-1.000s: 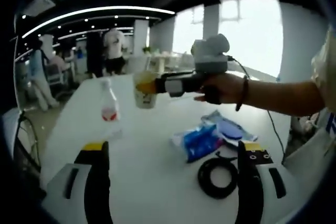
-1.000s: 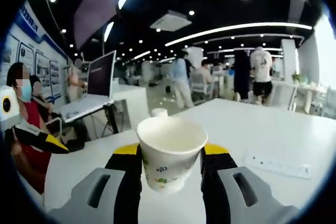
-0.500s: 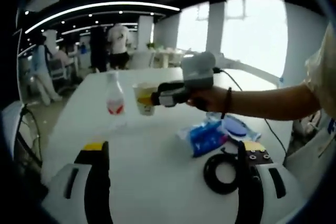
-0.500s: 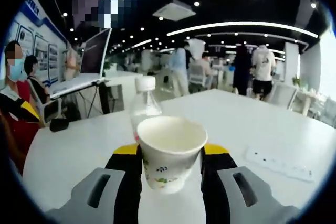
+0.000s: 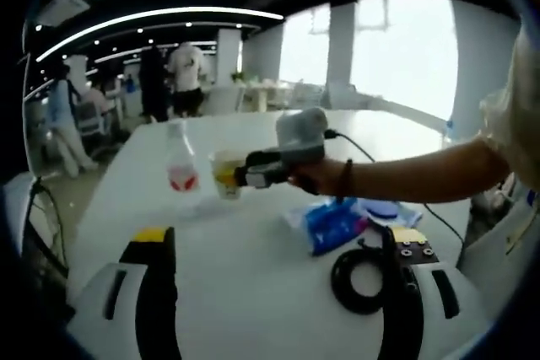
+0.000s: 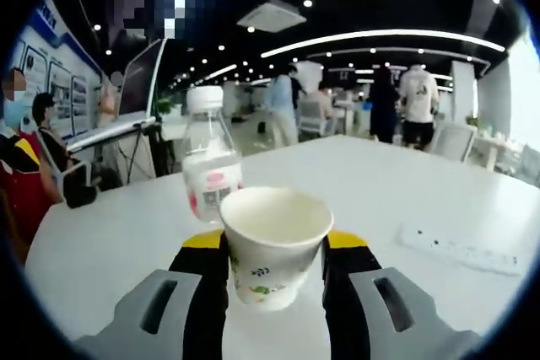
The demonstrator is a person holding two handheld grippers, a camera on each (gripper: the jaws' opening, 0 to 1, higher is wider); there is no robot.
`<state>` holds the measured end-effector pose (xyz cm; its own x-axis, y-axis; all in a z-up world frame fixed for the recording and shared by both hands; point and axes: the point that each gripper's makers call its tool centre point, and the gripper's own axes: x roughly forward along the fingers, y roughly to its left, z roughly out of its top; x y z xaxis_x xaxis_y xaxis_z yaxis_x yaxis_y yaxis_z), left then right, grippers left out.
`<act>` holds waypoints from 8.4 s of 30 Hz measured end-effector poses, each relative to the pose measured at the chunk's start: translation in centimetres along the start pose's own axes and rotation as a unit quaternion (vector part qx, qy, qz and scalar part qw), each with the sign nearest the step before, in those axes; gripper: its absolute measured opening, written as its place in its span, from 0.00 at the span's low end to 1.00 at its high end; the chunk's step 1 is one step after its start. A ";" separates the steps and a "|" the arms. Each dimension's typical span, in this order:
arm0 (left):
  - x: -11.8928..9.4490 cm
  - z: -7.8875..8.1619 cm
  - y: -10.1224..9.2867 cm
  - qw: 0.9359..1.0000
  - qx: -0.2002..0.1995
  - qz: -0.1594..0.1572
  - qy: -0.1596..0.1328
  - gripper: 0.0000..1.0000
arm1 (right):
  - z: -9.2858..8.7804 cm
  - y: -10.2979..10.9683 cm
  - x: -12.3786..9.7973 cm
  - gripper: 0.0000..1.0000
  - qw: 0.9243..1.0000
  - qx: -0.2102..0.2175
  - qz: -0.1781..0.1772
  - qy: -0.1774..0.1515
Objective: Arrange the tabletop items into an orderly group along one side of the table until the central work area is clear of visible clutter.
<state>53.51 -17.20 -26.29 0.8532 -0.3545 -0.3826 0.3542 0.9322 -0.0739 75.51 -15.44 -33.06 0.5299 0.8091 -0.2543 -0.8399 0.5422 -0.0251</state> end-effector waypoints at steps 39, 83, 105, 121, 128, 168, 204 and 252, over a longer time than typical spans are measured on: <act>0.7 -1.3 -0.4 0.999 -0.001 -0.006 0.032 0.99 | -3.0 0.3 0.3 0.58 0.998 0.019 0.007 0.053; 0.7 -0.7 -1.4 0.999 -0.008 -0.026 0.027 0.99 | 0.8 1.1 -10.0 0.99 0.993 0.105 -0.037 0.045; 0.8 -0.7 -2.3 0.999 0.006 -0.034 0.032 0.99 | 0.7 -0.8 -18.5 0.99 0.990 0.116 -0.069 0.048; 0.3 -0.6 -2.7 0.999 0.013 -0.032 0.037 0.99 | -3.4 0.0 -21.9 0.96 0.984 0.131 -0.090 0.086; -0.2 -0.4 -3.2 0.999 0.016 -0.032 0.041 0.99 | -6.4 0.6 -22.4 0.87 0.979 0.143 -0.098 0.110; -0.2 -1.5 -2.6 0.998 0.027 0.001 0.056 0.96 | -12.0 -2.5 -22.3 0.15 0.955 0.135 -0.192 0.182; -0.1 -2.0 -2.8 0.997 0.029 -0.001 0.071 0.94 | -5.3 -3.8 -22.7 0.01 0.956 0.205 -0.171 0.123; -0.5 -2.3 -2.3 0.997 0.022 0.016 0.074 0.95 | -4.9 -18.9 -29.9 0.01 0.932 0.174 -0.298 0.115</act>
<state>51.35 -18.99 -28.02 0.7990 -0.3074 -0.5168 0.3471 0.9376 -0.0211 74.95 -50.97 -29.68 0.8168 0.2927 -0.4971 -0.2950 0.9524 0.0761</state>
